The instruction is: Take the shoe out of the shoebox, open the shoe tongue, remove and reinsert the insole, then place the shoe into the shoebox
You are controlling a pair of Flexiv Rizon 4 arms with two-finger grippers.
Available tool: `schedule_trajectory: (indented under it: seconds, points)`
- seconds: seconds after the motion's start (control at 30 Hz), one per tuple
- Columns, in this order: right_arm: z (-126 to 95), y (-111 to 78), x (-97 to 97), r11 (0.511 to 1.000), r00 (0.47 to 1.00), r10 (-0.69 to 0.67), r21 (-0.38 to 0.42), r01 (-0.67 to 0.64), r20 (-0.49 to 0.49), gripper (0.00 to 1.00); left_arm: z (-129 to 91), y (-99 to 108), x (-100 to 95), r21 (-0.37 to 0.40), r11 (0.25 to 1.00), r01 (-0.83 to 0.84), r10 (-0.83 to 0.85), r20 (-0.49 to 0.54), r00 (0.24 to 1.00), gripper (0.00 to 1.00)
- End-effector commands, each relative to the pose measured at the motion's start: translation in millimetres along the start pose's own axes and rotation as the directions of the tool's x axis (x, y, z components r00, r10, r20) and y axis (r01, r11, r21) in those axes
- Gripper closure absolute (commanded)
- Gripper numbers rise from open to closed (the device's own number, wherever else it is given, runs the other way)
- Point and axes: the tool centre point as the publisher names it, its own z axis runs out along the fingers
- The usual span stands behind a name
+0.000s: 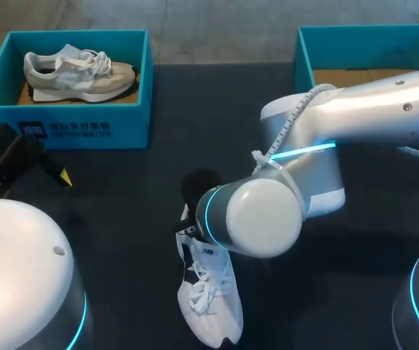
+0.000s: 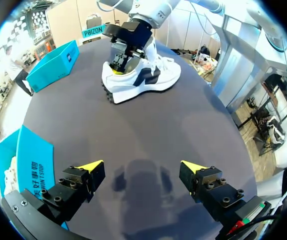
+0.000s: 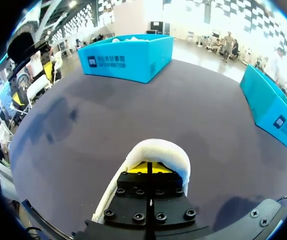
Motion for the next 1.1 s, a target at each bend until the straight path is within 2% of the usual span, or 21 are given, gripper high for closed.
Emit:
schedule_trajectory:
  seconds: [0.03, 0.6, 0.83, 1.1]
  points:
    - [9, -1.4, 4.7, 1.0, 1.0, 0.005, -0.005, -0.005, -0.004, 1.0, 0, 0, 0.9, -0.003, 1.0, 0.0, 0.0, 0.0, 1.0, 0.0]
    - [46, -10.1, 9.0, 0.992, 0.999, 0.034, 0.12, -0.033, -0.005, 1.0, 0, 0, 0.9, -0.003, 1.0, 0.0, 0.0, 0.0, 1.0, 0.0]
    - [42, -26.8, 11.3, 0.98, 0.997, 0.071, 0.188, -0.068, -0.008, 1.0, 0, 0, 0.9, -0.003, 1.0, 0.0, 0.0, 0.0, 1.0, 0.0]
    - [34, -50.5, 6.8, 0.941, 0.994, 0.107, 0.321, -0.107, 0.019, 1.0, 0, 0, 0.9, -0.003, 1.0, 0.0, 0.0, 0.0, 1.0, 0.0]
